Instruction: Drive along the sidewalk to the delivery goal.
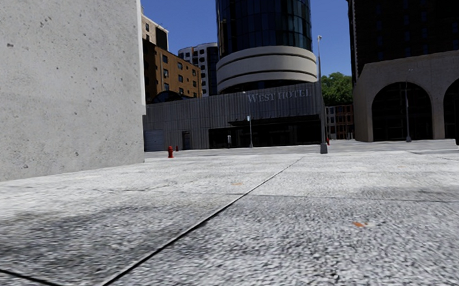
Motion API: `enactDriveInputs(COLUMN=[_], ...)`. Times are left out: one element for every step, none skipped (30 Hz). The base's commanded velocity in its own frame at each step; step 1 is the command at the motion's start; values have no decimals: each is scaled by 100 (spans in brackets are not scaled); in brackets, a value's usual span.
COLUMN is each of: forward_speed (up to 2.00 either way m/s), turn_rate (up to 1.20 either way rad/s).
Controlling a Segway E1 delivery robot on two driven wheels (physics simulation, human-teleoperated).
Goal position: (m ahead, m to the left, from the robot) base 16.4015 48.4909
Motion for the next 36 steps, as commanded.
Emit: enactDriveInputs(forward_speed=[200, 200, 200, 200, 200, 200, 200, 200, 200, 200, 200, 200, 200, 200, 200, 200, 200, 200, 200, 200, 200, 200, 200, 200, 200, 200, 200, 200, 200, 200, 200, 200, 200, 200, 200, 200], turn_rate=[0, 0, 0, 0, 0, 0, 0, 0, 0, 0, 0, 0, 0, 0, 0, 0, 0, 0, 0, 0, 0, 0, 0, 0, 0, 0, 0, 0, 0, 0, 0, 0, 0, 0, 0, 0])
